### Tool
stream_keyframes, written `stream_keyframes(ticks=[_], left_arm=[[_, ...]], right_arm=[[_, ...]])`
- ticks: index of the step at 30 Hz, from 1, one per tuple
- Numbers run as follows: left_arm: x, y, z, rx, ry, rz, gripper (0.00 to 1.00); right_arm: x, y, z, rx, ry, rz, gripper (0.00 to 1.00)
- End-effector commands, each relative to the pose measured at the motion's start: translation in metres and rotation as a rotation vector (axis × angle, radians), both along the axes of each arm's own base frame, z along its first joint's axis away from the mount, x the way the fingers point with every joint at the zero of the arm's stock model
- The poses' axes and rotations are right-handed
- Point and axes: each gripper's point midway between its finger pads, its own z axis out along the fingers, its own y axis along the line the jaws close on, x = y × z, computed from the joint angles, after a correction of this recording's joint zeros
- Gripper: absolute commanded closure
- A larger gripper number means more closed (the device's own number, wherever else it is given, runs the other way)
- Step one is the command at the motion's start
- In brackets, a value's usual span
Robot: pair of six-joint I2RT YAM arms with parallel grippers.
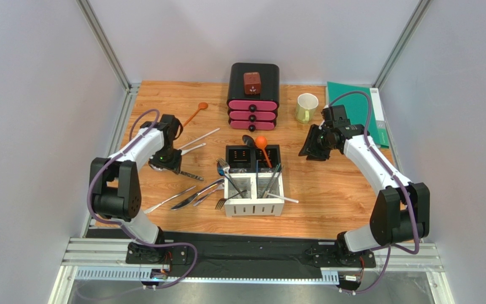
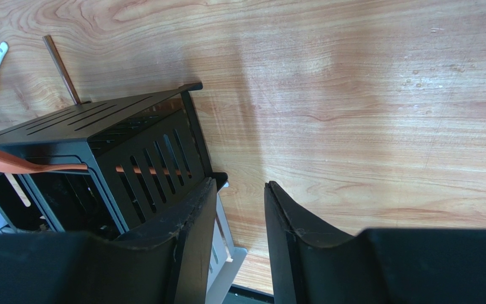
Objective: Sort the eating utensils into containers
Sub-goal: Pick up the spoon from the center of the board.
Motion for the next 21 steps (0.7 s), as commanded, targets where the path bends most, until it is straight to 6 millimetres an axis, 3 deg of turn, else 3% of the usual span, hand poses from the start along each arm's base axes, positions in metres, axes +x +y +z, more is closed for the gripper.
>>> stream_keyframes(ticks=[1,4,8,17,21], left_arm=[[0.031,0.01,0.045,0.075,-0.155,-0.094,1.0],[0.037,0.014,0.067,0.128,-0.207,-0.171,1.0],[0.039,0.016,0.114,0.256,-0.322,-0.305,1.0],[0.016,-0.016,0.214,0.322,-0.703,-0.634,1.0],[0.014,-0.026,0.235,0.32,-0.809,-0.712,1.0]], right_arm=[[0.007,0.004,0.02,0.038,-0.076,0.002,0.61],[0.006,0.004,0.022,0.039,-0.084,0.003,0.62],[0.004,0.003,0.022,0.036,-0.088,0.001,0.62],[0.009,0.003,0.025,0.038,-0.098,-0.017,0.61],[0.008,0.004,0.023,0.045,-0.089,-0.024,0.62]])
